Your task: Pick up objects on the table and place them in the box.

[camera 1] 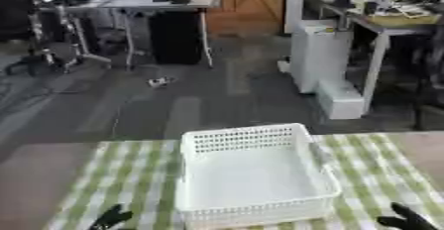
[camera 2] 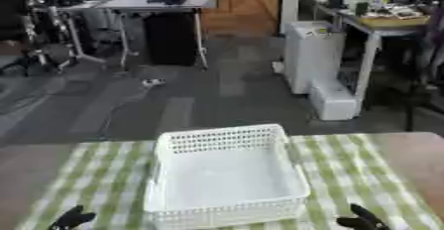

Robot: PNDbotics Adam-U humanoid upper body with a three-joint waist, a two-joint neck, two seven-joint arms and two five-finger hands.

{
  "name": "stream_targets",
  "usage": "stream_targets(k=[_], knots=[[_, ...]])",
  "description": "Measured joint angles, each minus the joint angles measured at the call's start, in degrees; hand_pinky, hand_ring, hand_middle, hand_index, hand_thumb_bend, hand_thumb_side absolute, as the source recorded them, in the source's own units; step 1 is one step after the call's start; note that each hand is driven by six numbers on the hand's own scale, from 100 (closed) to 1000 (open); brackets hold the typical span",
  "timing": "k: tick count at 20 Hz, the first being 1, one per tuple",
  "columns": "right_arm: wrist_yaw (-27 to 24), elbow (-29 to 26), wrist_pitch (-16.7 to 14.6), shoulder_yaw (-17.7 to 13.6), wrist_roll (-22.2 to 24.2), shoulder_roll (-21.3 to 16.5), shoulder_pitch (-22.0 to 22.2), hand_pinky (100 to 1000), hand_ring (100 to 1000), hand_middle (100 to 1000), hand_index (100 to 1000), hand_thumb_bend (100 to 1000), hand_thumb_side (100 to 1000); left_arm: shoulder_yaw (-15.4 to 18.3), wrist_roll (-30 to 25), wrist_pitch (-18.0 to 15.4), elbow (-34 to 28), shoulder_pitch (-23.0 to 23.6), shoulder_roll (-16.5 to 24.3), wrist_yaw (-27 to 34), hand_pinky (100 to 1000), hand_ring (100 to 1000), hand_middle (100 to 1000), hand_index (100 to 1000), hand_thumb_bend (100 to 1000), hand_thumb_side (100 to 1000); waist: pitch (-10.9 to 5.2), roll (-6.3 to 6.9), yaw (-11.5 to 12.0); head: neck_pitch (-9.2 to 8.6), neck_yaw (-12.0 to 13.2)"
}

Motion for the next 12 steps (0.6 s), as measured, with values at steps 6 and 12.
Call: stream_targets(k=[6, 12], knots=[[0.04, 0.00, -0.04, -0.33, -0.17, 0.27, 0.05, 405, 700, 730, 926, 629, 623, 0.33, 0.18, 0.11, 0.00, 0.09, 0.00, -0.23, 830, 751, 817, 968, 318, 804, -0.55, -0.26, -0.07, 3.86, -0.71], [0.37, 0.00, -0.01, -0.34, -0.56, 0.25, -0.01, 416, 714, 752, 950, 659, 627, 0.33, 0.30, 0.16, -0.01, -0.19, 0.07, 0.01, 828, 749, 816, 967, 329, 801, -0.99, -0.03, -0.12, 10.57, -2.14]])
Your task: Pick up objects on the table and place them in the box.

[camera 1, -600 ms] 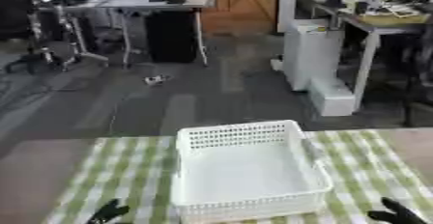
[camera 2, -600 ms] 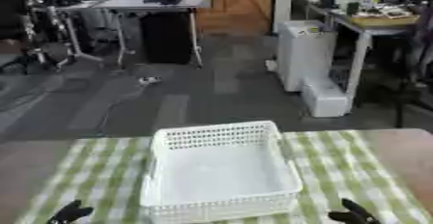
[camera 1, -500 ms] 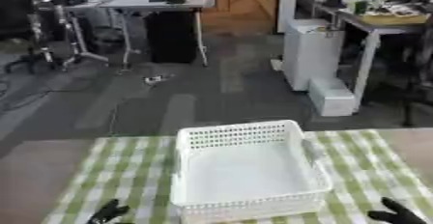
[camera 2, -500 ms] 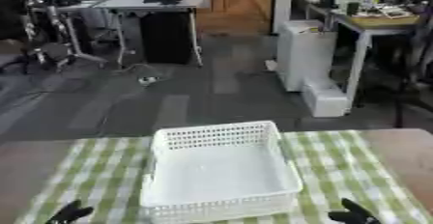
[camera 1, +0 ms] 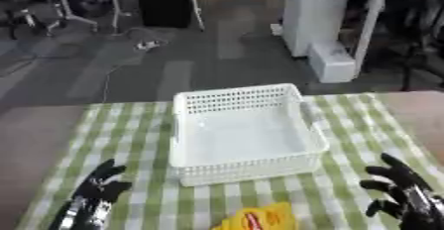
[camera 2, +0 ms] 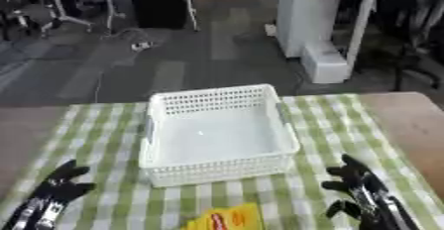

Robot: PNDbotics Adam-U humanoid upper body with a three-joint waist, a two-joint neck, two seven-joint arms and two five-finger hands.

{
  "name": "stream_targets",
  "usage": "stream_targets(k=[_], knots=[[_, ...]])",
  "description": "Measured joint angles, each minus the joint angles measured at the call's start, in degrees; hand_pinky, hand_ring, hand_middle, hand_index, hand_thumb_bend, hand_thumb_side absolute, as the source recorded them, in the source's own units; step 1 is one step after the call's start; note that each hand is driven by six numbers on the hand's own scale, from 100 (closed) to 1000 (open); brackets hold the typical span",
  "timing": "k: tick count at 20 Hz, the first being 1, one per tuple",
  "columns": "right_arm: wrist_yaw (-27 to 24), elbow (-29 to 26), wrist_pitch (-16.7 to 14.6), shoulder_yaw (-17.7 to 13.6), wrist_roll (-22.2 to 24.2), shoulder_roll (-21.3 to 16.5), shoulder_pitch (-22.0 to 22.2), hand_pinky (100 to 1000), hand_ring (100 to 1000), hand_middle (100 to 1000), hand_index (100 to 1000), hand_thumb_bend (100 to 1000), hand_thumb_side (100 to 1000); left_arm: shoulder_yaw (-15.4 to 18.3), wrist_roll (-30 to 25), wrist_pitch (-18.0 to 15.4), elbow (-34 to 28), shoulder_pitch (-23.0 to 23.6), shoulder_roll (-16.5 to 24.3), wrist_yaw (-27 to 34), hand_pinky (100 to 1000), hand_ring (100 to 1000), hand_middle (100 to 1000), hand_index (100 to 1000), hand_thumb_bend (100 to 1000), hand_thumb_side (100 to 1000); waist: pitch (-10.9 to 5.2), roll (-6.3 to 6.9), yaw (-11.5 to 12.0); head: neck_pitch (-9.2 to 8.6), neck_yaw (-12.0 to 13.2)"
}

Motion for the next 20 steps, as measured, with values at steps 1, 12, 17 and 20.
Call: stream_targets(k=[1, 12, 17, 20], knots=[[0.30, 0.00, -0.12, 0.00, -0.04, -0.02, -0.01, 419, 717, 755, 953, 665, 627, 0.00, 0.01, 0.02, -0.01, -0.19, 0.01, 0.01, 827, 749, 816, 967, 330, 801, -0.11, 0.10, 0.00, 0.89, -0.05], [12.11, -0.64, -3.39, -0.38, 6.63, -2.75, -0.56, 496, 783, 842, 1000, 805, 610, -0.01, -0.11, 0.65, -0.28, -1.19, 0.17, 0.13, 827, 749, 817, 968, 338, 799, -0.02, 0.36, 0.08, 7.52, -1.43], [21.51, -1.62, -6.26, 0.05, 13.25, -6.39, -1.47, 534, 796, 863, 1000, 884, 632, -0.04, -0.34, 0.87, -0.32, -1.52, 0.55, 0.17, 827, 749, 816, 967, 339, 800, 0.40, 0.33, 0.13, 7.91, -1.44], [26.59, -2.07, -8.48, 1.46, 16.92, -9.14, -2.95, 548, 802, 868, 1000, 886, 636, -0.08, -0.42, 0.94, -0.33, -1.84, 0.56, 0.17, 826, 748, 815, 967, 338, 801, 0.68, 0.33, 0.32, 7.89, -1.44]])
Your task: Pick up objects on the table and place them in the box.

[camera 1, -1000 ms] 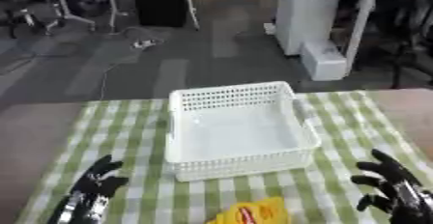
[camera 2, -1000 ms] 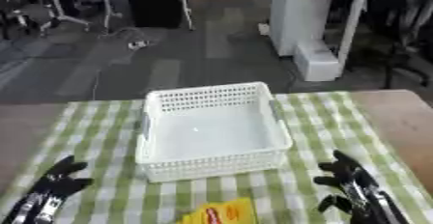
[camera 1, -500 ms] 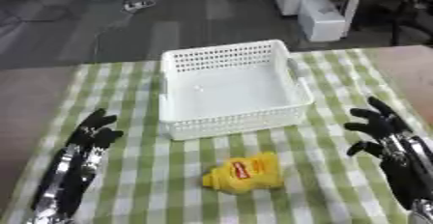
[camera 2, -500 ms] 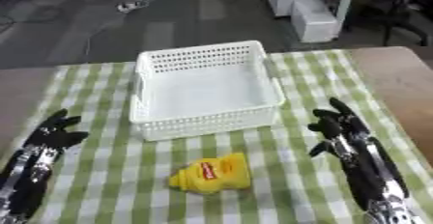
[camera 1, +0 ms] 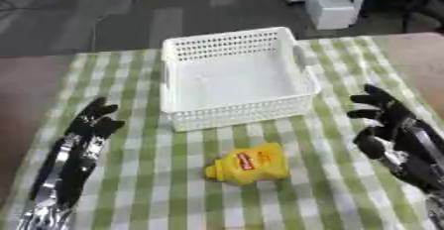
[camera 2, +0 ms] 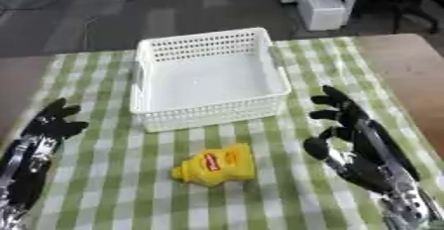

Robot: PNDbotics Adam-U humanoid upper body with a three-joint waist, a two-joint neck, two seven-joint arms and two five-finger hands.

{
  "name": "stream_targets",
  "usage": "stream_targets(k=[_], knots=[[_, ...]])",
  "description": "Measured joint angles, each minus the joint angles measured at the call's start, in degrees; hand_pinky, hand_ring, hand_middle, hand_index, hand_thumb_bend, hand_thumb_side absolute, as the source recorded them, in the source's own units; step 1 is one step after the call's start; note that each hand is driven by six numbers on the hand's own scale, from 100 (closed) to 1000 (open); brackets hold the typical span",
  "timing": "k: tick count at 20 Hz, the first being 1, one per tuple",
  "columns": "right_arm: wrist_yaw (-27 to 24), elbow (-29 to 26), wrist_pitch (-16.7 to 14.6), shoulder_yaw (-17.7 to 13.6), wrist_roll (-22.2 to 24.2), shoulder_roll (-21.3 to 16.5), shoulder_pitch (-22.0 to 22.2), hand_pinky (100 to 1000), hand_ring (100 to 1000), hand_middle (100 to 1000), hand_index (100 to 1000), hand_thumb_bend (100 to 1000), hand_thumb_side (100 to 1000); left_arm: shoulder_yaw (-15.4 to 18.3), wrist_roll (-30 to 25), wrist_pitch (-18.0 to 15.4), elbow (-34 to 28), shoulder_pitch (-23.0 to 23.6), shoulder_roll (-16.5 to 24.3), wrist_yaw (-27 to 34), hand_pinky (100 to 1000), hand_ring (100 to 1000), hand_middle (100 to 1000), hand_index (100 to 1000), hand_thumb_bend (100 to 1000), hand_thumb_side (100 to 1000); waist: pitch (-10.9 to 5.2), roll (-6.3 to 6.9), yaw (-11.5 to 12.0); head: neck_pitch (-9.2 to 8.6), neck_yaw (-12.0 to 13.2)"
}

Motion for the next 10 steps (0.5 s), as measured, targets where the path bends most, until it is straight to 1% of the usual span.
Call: stream_targets(k=[3, 5, 10], knots=[[4.26, -0.32, -2.41, 2.15, 3.21, -2.64, -1.74, 564, 801, 872, 1000, 888, 651, -0.13, -0.18, 0.15, -0.01, 0.00, 0.01, 0.00, 825, 748, 813, 967, 337, 803, 0.07, 0.03, 0.27, -0.02, -0.02], [6.17, -0.48, -3.89, 3.80, 5.02, -4.06, -3.52, 569, 802, 873, 1000, 887, 653, -0.16, -0.20, 0.17, -0.02, 0.04, 0.01, 0.01, 823, 747, 812, 967, 338, 803, 0.23, 0.18, 0.70, -0.02, -0.08], [8.53, -0.38, -6.54, 7.42, 8.37, -5.55, -7.79, 578, 805, 876, 1000, 884, 658, -0.22, 0.86, 0.06, -0.35, 0.49, 0.01, 1.01, 804, 732, 795, 957, 340, 803, 0.41, 0.83, 1.59, -0.10, -1.03]])
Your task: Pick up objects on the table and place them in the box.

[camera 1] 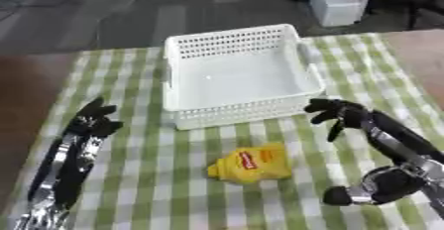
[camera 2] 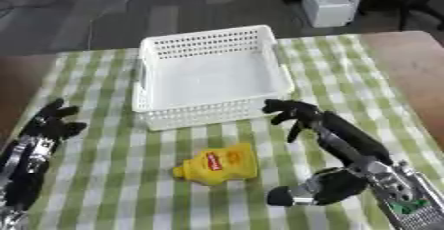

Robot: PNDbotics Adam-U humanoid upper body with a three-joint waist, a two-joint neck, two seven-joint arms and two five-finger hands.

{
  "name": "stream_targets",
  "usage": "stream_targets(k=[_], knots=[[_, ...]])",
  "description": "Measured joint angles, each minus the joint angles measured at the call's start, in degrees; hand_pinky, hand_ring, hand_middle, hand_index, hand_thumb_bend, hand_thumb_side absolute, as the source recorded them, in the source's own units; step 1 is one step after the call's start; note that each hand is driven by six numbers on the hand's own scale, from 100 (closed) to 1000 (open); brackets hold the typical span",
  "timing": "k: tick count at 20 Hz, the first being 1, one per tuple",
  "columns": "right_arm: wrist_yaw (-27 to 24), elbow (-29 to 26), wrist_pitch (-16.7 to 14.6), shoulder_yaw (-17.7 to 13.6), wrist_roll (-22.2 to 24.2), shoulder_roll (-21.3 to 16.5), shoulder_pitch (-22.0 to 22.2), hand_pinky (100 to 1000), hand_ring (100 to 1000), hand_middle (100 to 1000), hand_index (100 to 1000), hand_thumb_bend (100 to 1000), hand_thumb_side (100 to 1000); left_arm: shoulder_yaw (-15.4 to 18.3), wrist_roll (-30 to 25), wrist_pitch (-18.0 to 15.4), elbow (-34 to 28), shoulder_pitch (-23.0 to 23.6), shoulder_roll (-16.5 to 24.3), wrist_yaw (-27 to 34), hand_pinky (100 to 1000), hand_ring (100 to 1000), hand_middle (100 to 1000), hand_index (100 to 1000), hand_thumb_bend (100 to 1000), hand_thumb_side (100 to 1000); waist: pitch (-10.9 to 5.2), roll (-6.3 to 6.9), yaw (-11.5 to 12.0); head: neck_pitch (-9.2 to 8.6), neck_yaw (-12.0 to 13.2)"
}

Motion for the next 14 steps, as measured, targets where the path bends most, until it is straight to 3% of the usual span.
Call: stream_targets(k=[6, 14], knots=[[1.76, 2.26, -1.80, 3.07, 2.60, 0.16, -4.57, 592, 809, 881, 1000, 882, 667, -0.04, 3.32, -0.79, -0.77, 0.33, -0.03, 2.26, 798, 726, 789, 957, 365, 786, 0.26, 0.33, 0.85, -0.47, -0.62], [6.18, 8.43, -3.64, 5.38, 3.33, 3.66, -11.57, 602, 804, 877, 993, 859, 656, -0.01, 7.36, -2.30, -2.49, 1.11, -0.06, 4.34, 797, 724, 788, 956, 384, 774, 0.26, 0.70, 1.80, -0.99, -1.93]])
